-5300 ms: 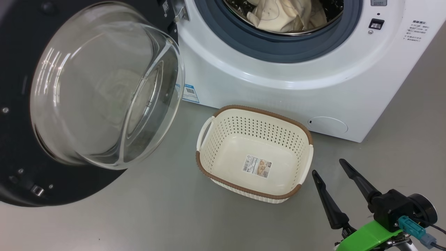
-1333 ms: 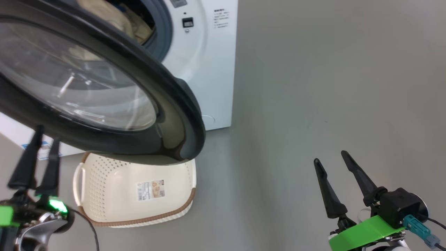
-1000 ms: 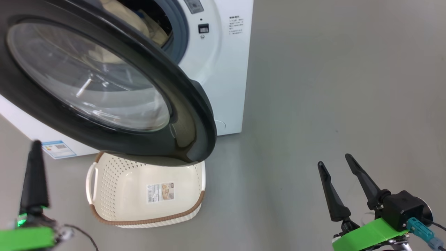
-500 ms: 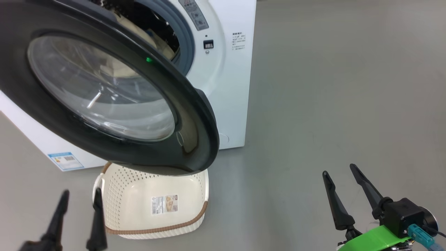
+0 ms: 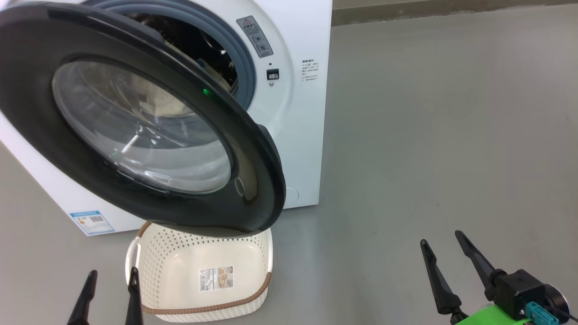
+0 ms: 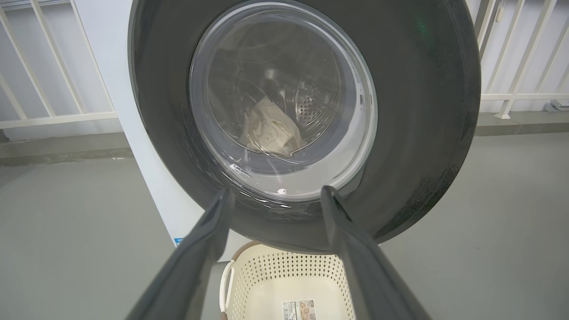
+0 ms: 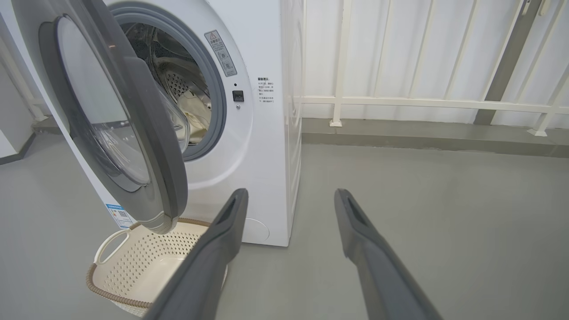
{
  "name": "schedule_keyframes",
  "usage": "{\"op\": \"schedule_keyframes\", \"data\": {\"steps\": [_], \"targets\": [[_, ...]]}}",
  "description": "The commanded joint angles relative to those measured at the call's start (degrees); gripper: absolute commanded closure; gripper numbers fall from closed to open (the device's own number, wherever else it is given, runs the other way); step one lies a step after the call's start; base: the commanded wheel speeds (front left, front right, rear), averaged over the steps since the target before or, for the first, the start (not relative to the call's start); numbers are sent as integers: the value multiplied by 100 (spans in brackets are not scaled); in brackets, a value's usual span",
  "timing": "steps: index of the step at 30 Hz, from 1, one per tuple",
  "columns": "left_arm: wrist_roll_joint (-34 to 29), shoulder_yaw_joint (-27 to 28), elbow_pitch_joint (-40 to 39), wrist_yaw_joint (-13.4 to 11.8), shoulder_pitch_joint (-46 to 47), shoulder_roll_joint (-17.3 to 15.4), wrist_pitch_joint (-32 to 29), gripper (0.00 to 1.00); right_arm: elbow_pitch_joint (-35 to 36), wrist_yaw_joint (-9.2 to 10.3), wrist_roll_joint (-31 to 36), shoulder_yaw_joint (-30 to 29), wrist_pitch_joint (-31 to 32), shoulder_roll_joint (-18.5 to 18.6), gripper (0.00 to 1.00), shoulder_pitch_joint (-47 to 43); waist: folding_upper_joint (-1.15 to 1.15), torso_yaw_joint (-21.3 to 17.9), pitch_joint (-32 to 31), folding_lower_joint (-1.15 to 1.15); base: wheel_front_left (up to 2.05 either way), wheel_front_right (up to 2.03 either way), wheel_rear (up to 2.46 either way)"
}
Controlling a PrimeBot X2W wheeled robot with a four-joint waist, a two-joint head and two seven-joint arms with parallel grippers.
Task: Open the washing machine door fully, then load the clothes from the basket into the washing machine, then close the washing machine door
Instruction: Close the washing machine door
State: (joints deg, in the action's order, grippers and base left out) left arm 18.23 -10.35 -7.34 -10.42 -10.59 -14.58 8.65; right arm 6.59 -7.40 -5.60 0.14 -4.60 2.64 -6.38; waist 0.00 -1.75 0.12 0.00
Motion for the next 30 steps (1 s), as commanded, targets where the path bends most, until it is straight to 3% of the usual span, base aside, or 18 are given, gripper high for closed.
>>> {"op": "schedule_keyframes", "data": {"steps": [1,18,19,20,21,30], "targets": [[17,193,-102,-72,129,-60,41,0,152,-9,57,115,9,24,0,38,0,1,-24,0,0,0,0],[86,152,9,-108,124,-41,102,0,183,-9,39,120,55,24,0,22,0,12,-75,0,0,0,0],[85,148,9,-112,126,-41,105,0,184,-9,37,121,57,24,22,23,0,13,-75,0,0,0,0],[84,143,9,-115,127,-41,110,0,181,-9,22,120,62,24,93,25,0,15,-76,0,0,0,0],[83,137,11,-118,129,-41,114,0,170,-9,5,124,90,24,100,22,0,18,-77,0,0,0,0],[121,132,-28,-145,149,-25,171,0,132,-9,-31,106,122,24,100,43,0,68,-59,0,0,0,0]]}}
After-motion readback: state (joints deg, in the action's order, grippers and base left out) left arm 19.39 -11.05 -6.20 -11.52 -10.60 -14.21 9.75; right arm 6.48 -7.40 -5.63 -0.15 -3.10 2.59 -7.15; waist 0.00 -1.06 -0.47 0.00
